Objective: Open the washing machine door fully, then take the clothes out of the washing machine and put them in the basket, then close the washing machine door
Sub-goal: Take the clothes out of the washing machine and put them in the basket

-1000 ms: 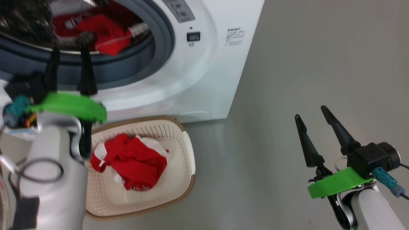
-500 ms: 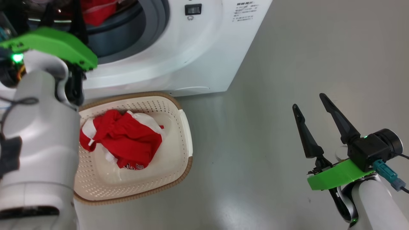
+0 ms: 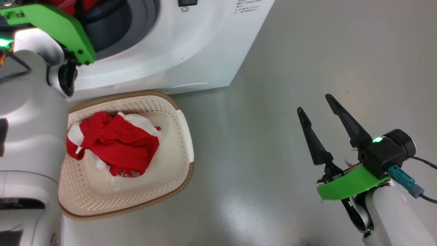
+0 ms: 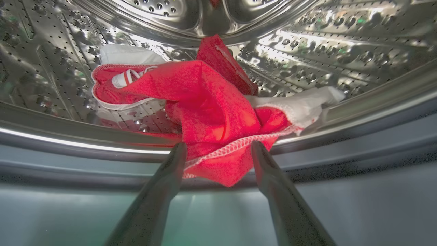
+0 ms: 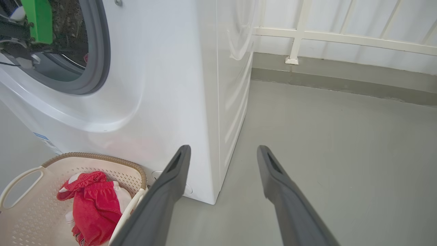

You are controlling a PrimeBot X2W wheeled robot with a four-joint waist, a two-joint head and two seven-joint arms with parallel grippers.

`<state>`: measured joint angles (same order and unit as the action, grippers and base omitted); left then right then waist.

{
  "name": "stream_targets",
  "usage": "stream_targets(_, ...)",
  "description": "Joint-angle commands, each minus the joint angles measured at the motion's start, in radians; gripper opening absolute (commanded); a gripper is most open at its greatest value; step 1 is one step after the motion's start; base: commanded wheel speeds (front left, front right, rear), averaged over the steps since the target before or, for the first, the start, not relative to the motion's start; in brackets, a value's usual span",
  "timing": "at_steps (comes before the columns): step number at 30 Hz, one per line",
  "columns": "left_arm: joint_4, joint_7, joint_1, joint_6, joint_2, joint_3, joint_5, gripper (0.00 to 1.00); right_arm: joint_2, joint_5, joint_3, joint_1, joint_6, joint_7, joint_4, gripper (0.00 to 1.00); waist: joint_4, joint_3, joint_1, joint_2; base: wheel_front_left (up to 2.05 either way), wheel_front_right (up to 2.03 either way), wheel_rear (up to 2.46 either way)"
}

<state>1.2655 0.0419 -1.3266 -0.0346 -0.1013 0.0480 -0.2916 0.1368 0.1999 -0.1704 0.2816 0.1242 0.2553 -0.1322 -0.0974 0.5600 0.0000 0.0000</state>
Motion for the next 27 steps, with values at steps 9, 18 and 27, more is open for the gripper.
stream_targets(9,0.007,0.060,-0.020,0.004,-0.087,0.058,0.056,1.00,0.001,0.046,-0.059,0.027,0.007,0.006,0.019,1.00,-0.046,0.021,0.0000,0.0000,0.00,0.00,0.00)
stream_targets(18,0.009,0.010,-0.019,0.059,-0.110,0.100,0.090,0.00,-0.011,0.048,-0.054,0.035,0.007,0.006,0.010,1.00,-0.064,0.020,0.0000,0.0000,0.00,0.00,0.00)
stream_targets(27,-0.010,-0.188,0.046,0.089,-0.116,0.098,0.080,0.00,-0.018,0.047,-0.048,0.013,0.007,0.006,-0.008,1.00,-0.052,-0.040,0.0000,0.0000,0.00,0.00,0.00)
